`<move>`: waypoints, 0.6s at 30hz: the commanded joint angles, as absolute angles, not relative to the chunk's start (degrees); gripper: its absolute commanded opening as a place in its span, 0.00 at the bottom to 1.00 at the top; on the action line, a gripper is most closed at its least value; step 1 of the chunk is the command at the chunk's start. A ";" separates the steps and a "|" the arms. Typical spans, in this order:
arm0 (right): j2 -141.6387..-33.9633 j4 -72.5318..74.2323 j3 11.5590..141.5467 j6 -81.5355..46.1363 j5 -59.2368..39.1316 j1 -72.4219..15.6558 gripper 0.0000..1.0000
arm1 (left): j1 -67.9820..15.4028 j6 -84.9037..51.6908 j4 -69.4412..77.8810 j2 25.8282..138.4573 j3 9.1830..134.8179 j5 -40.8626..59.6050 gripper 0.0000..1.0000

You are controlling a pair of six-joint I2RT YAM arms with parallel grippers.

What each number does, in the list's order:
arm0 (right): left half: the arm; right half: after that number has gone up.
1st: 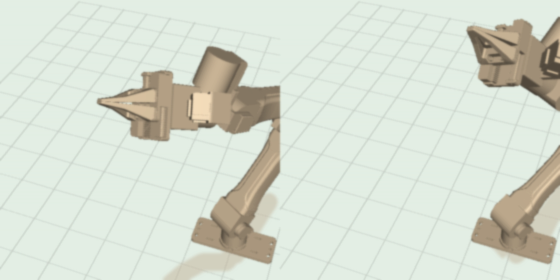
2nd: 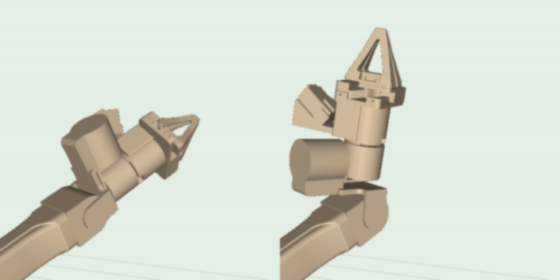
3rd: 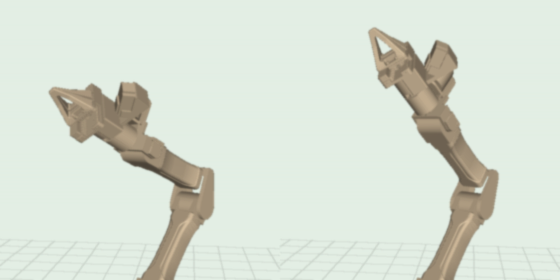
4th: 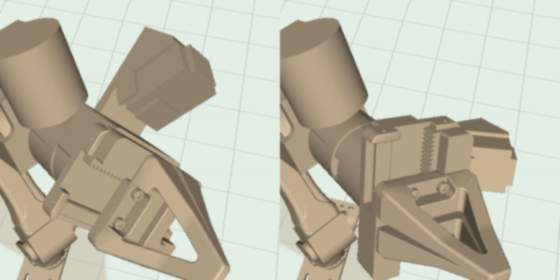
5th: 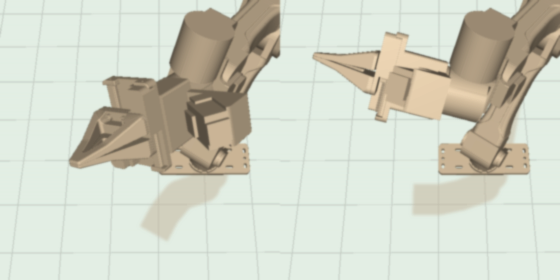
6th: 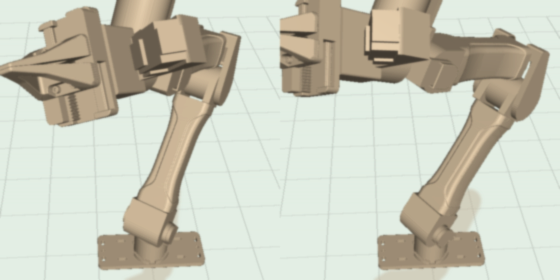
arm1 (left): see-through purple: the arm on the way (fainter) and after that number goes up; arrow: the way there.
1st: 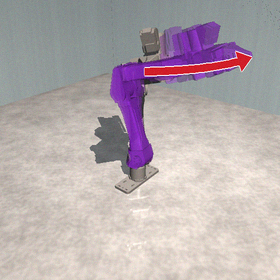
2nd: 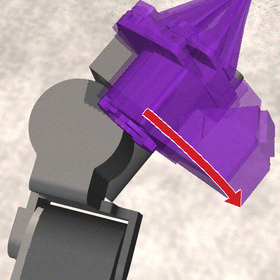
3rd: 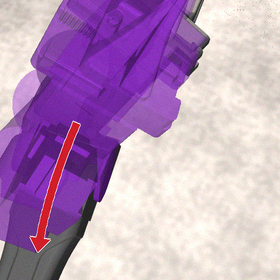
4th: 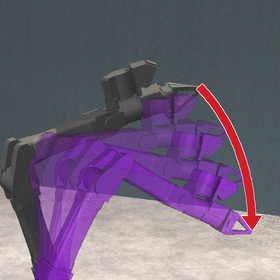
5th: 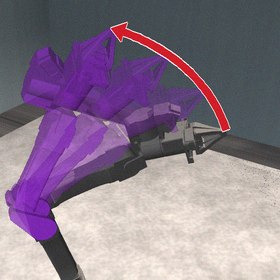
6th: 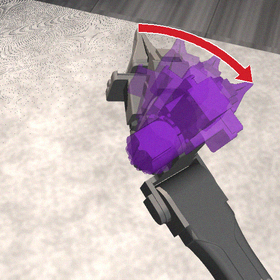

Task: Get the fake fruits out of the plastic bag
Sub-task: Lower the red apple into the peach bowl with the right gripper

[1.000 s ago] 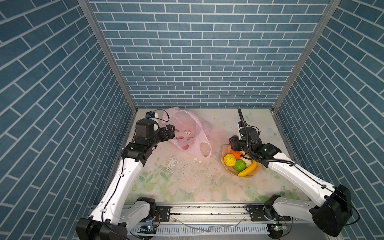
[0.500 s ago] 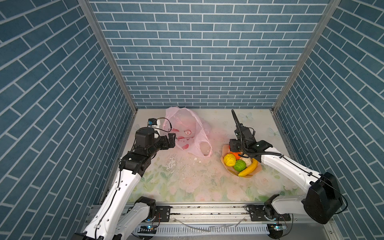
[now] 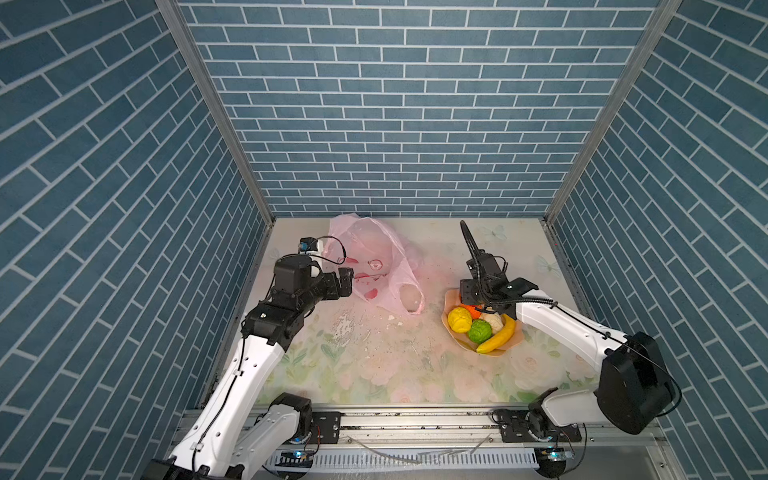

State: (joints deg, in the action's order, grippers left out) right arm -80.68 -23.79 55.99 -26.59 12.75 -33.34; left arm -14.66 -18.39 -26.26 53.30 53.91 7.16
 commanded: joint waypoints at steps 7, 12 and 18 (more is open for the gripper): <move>-83.20 -21.75 57.71 -27.25 11.87 -31.83 0.09 | -14.94 -17.56 -26.19 53.42 53.22 6.97 0.99; -84.35 -20.76 57.97 -27.12 11.05 -31.12 0.10 | -15.03 -17.53 -26.19 53.79 53.22 7.08 0.99; -85.72 -20.10 58.27 -26.98 10.37 -30.59 0.10 | -15.03 -17.40 -26.19 53.90 53.18 7.20 0.99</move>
